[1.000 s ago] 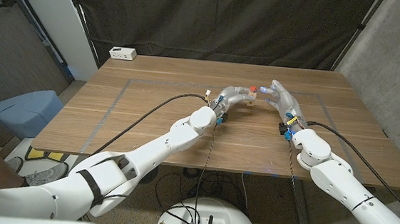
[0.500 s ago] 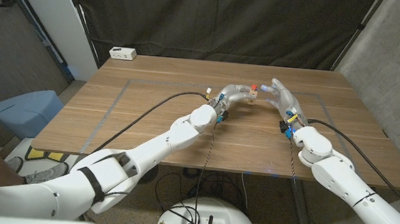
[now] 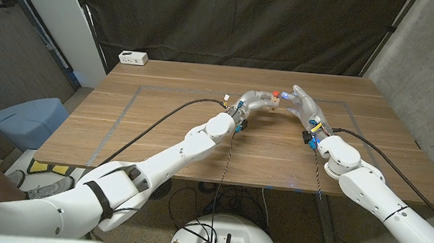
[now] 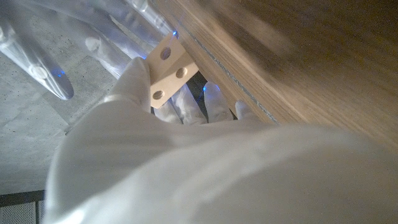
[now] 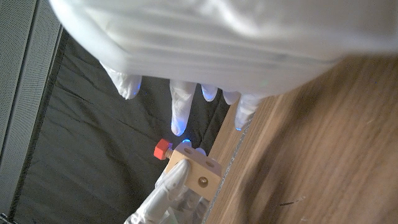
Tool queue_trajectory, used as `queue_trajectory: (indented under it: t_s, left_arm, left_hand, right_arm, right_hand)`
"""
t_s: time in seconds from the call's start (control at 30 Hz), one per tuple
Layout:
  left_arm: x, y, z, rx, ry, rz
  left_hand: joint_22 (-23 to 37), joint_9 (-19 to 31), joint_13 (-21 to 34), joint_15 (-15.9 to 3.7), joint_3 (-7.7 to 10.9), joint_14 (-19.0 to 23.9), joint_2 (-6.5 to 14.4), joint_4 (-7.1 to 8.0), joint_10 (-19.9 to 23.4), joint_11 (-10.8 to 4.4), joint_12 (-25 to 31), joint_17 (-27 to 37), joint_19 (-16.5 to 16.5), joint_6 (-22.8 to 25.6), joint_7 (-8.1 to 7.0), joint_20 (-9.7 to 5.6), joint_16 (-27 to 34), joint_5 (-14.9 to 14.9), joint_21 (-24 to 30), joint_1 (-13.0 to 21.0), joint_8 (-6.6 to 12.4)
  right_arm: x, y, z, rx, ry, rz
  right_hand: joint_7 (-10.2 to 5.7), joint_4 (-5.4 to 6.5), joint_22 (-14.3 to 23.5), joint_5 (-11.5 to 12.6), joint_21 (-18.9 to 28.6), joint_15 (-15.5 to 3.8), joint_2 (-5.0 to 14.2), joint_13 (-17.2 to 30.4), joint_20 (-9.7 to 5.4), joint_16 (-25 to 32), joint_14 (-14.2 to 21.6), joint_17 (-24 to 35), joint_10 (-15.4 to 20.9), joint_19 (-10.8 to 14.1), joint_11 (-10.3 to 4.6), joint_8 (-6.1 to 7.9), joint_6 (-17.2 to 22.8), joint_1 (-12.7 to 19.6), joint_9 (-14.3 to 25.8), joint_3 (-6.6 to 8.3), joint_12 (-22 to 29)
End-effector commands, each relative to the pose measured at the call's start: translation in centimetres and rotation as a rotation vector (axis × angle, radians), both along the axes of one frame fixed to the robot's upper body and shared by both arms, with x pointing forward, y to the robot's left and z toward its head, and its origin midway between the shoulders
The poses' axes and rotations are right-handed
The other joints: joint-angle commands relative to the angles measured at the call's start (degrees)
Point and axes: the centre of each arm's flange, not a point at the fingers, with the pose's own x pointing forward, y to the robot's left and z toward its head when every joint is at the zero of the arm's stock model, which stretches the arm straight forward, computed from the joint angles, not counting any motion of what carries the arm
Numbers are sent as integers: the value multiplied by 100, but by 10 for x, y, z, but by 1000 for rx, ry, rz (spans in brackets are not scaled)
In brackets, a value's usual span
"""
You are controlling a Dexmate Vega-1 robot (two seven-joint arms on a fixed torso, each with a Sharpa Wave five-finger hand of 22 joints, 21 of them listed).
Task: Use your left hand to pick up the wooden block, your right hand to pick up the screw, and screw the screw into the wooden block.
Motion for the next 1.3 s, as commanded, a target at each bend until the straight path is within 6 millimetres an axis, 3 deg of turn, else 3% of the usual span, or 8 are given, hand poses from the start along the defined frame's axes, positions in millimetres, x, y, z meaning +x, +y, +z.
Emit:
queue_trajectory:
  t_s: [0.03,0.5,0.9,1.3]
  left_arm:
    - [-2,0,-5,5,9,3]
    - [-4,-4,-8,6,13,5]
    - [-5,-7,-8,7,12,7]
    - [-5,-6,-9,6,14,9]
  left_hand:
    - [30,29,517,-364,151,38,541,149,64,-38,400,16,24,375,301,8,16,38,34,-305,35]
    - [30,29,515,-372,147,37,535,150,60,-48,396,15,25,375,317,4,13,38,35,-309,35]
    - [30,28,517,-366,148,43,534,146,59,-41,397,13,25,375,321,8,13,38,35,-303,35]
    - [30,28,515,-364,150,39,539,150,59,-40,395,12,27,376,317,6,11,38,36,-306,35]
  right_arm:
    - [0,1,1,-13,2,20]
    - [-2,-1,1,-21,-1,27]
    - [-4,-5,-1,-19,-2,22]
    - [-5,-5,-1,-15,0,22]
  right_hand:
    - [-13,12,2,6,-5,45,-13,15,14,-36,-63,19,-105,-69,-4,-11,-64,-52,16,5,-1]
    - [-60,35,5,11,-23,53,5,15,19,-38,-132,27,-174,-211,-32,26,-113,-100,15,10,14]
    - [-54,13,11,22,17,15,21,13,11,-8,-97,11,-43,-249,-172,154,201,-94,12,51,87]
    - [-17,-8,11,25,46,3,23,11,1,22,-18,-3,117,-222,-200,223,472,-89,11,78,134]
